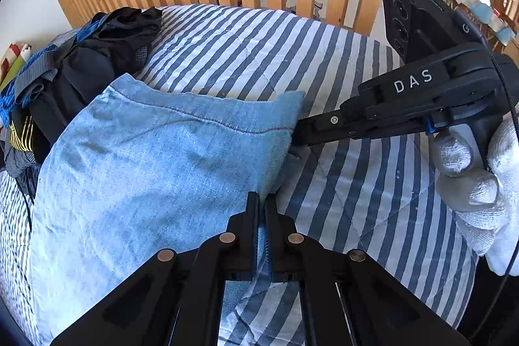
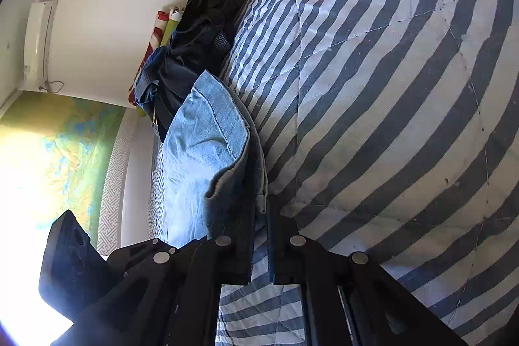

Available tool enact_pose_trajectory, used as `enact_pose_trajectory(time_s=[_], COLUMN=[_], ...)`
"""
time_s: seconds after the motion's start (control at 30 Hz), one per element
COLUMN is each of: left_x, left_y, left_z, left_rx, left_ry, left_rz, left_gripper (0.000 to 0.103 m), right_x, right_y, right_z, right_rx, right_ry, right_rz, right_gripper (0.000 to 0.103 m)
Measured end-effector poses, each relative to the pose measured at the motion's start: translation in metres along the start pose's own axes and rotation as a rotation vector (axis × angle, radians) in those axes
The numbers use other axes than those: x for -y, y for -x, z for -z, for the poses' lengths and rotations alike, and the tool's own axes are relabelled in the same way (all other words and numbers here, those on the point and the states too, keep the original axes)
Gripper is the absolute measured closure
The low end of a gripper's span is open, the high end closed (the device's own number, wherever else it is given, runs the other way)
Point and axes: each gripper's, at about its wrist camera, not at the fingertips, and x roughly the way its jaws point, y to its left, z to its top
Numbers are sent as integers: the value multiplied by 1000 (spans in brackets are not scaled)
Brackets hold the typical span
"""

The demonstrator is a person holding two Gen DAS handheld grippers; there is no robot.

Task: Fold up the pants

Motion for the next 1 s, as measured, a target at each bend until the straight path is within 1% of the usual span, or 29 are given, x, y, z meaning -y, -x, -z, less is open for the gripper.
enact_pose_trajectory(time_s=[0.17, 0.23, 0.27, 0.37, 0.4, 0.5, 0.57, 0.6, 0.67, 0.73, 0.8, 0.87, 1.0], left_x=[-5, 0, 4, 15, 15, 13, 13, 14, 15, 14, 12, 12, 12], left_y=[-5, -10, -12, -22, -23, -23, -23, -23, -23, -23, -23, -23, -23], left_z=[-2, -2, -1, 4, 4, 4, 6, 6, 6, 7, 7, 7, 7], left_rx=[-11, -23, -35, -62, -63, -64, -67, -66, -68, -67, -65, -62, -62], left_ry=[10, -14, -36, -98, -105, -95, -101, -106, -106, -101, -93, -93, -94], left_rz=[12, -11, -11, -51, -57, -42, -43, -46, -45, -39, -31, -29, -27], left_gripper=[102, 102, 102, 102, 102, 102, 102, 102, 102, 102, 102, 102, 102], right_x=[7, 7, 7, 9, 10, 12, 13, 15, 19, 26, 27, 25, 23], right_y=[-1, 0, 0, 0, -1, -1, 1, 3, 14, 21, 20, 14, 1], right_z=[-3, -3, -3, -4, -4, -4, -5, -6, -10, -15, -19, -19, -17], right_rx=[8, 11, 15, 21, 18, 13, 4, 7, 40, 46, 27, -2, -43], right_ry=[-26, -21, -17, -27, -30, -29, -26, -39, -66, -103, -109, -96, -96], right_rz=[11, 15, 20, 17, 15, 14, -6, -21, -49, -98, -114, -112, -119], right_gripper=[98, 98, 98, 98, 98, 98, 97, 94, 93, 92, 81, 74, 74])
